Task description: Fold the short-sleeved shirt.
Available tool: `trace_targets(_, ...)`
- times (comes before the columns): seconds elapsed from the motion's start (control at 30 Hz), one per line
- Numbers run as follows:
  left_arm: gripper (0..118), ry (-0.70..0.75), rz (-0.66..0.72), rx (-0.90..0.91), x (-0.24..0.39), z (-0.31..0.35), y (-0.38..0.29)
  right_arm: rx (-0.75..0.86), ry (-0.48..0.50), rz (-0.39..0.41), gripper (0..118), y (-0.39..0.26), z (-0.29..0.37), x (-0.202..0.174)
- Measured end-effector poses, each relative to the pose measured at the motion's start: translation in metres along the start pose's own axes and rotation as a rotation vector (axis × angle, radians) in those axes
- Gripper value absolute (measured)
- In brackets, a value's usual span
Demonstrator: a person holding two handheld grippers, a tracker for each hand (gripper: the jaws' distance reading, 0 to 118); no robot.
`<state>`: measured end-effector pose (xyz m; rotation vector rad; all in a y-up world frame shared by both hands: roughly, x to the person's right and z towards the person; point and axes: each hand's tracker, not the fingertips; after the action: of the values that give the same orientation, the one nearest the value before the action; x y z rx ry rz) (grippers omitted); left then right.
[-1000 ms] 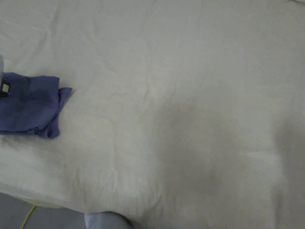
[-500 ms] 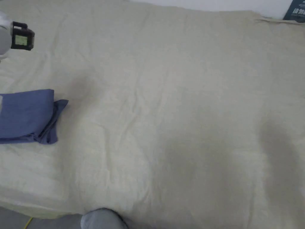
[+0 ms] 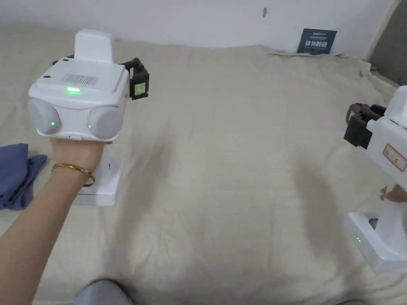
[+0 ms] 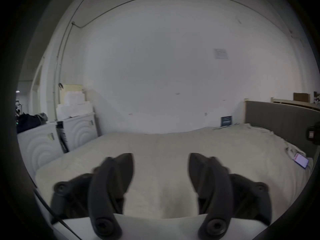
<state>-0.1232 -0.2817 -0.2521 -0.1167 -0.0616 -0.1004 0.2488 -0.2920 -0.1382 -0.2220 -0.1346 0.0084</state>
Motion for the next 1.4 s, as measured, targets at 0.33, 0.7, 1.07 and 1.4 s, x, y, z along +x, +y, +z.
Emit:
trace_targets(0.33, 2, -0.041, 0.023, 0.025, 0.037, 0.026, -0.045, 0.046, -0.039, -0.023, 0, -0.022, 0.022, 0.0)
trace_targets(0.7, 0, -0.054, 0.063, -0.033, 0.035, 0.039, -0.075, 0.009, -0.033, -0.069, 0, -0.053, 0.022, 0.003)
trace_targets(1.07, 0, -0.102, 0.05, -0.075, 0.045, 0.04, -0.09, -0.002, -0.006, -0.066, 0, -0.069, 0.027, -0.006)
trace_targets(1.4, 0, -0.117, 0.015, -0.079, 0.053, 0.046, -0.091, 0.007, -0.014, -0.077, 0, -0.068, 0.021, -0.005)
